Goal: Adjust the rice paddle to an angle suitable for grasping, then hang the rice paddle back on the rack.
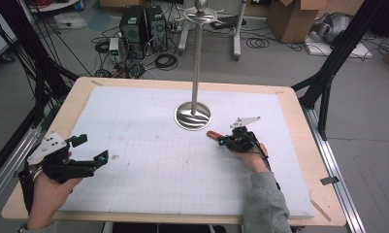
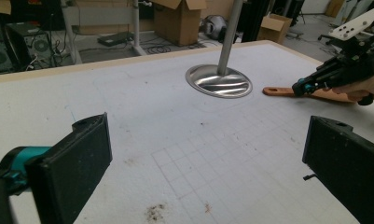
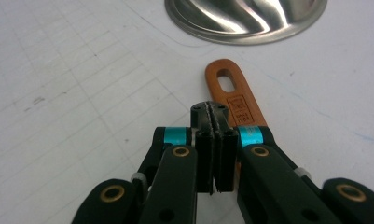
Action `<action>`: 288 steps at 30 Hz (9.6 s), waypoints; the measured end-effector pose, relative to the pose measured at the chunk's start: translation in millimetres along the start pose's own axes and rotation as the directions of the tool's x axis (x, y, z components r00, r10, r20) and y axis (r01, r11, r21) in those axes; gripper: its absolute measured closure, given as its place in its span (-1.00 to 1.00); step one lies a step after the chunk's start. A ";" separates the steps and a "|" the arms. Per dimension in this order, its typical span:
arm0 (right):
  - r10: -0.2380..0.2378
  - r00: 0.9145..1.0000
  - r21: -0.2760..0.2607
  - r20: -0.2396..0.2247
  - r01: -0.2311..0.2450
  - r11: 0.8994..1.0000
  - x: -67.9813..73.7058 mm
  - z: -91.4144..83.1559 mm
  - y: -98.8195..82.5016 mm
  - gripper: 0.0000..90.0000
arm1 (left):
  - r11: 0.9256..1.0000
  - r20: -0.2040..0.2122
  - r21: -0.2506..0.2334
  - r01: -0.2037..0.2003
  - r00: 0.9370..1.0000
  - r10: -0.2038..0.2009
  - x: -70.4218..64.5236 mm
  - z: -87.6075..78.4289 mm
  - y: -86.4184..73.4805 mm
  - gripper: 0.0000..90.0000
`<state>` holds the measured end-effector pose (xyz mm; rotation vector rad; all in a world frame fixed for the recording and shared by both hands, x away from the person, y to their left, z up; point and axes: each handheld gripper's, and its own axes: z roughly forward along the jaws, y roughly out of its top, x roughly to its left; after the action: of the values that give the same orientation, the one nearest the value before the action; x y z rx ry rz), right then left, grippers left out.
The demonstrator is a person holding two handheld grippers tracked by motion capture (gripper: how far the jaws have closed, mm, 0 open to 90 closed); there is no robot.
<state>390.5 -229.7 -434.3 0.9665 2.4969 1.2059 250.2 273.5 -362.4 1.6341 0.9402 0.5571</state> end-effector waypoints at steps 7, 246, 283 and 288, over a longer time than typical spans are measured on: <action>-0.052 0.999 0.000 -0.008 0.052 0.999 3.7 -8.0 5.1 0.95 | 1.000 0.004 -0.007 -0.005 1.000 0.005 -0.9 1.9 0.9 -0.96; -0.047 0.999 -0.443 0.005 0.044 0.895 0.3 -118.1 26.1 0.44 | 0.999 0.044 0.016 -0.031 0.999 0.031 -12.5 5.1 3.0 -0.96; -0.088 0.995 -0.397 0.046 0.099 0.913 -5.6 -128.3 106.1 0.44 | 0.999 0.033 0.021 -0.029 0.999 0.028 -16.3 -5.9 -2.4 -0.96; -0.083 0.996 -0.417 0.036 0.090 0.905 -9.9 -129.6 116.2 0.44 | 0.999 0.031 0.024 -0.025 0.999 0.024 -15.5 -7.5 -3.5 -0.96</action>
<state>395.6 -264.3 -263.5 0.7389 2.1060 1.6027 234.6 265.5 -361.9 1.6733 0.9088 0.5376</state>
